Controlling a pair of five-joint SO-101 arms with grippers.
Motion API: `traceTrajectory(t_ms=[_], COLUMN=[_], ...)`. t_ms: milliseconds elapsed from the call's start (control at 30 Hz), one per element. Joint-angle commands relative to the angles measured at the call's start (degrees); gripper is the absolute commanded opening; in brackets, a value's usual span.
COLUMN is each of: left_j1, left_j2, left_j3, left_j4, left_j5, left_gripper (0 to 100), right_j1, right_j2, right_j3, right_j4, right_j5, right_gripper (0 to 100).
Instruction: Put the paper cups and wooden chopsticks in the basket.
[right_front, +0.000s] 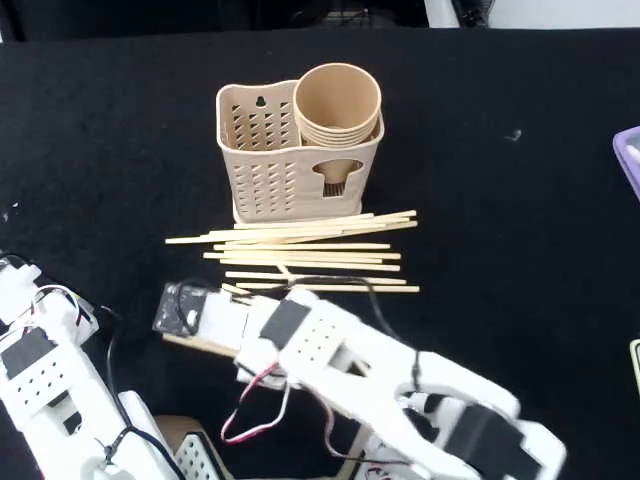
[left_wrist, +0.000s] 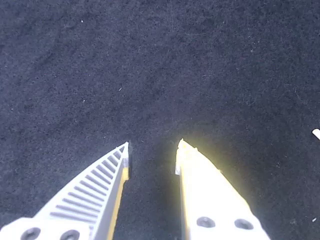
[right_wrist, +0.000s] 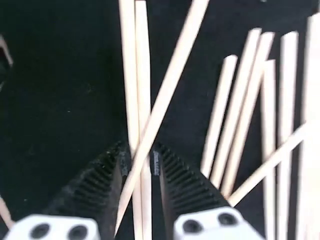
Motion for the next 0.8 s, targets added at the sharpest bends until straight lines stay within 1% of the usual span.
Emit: traceTrajectory(t_ms=[0, 200, 300, 467, 767], left_j1=[-0.22, -0.22, -0.22, -0.22, -0.22], left_j2=[-0.79, -0.79, -0.79, -0.79, -0.79], left_j3=[-3.21, -3.21, -3.21, -3.21, -3.21], left_j4=[0.44, 0.44, 0.44, 0.44, 0.44], left_j5=[0.44, 0.44, 0.44, 0.44, 0.44], left_gripper=[16, 16, 16, 16, 16], right_j1=[3.96, 11.16, 13.36, 13.71, 13.80], right_j2=[-8.13, -19.03, -23.87, -29.85, -32.04], right_j3=[-1.63, -2.33, -4.00, -7.34, -14.20], right_j4=[1.85, 1.67, 1.85, 1.85, 1.41], right_j5=[0.79, 1.67, 1.23, 1.05, -6.42], right_gripper=[1.0, 1.0, 1.0, 1.0, 1.0])
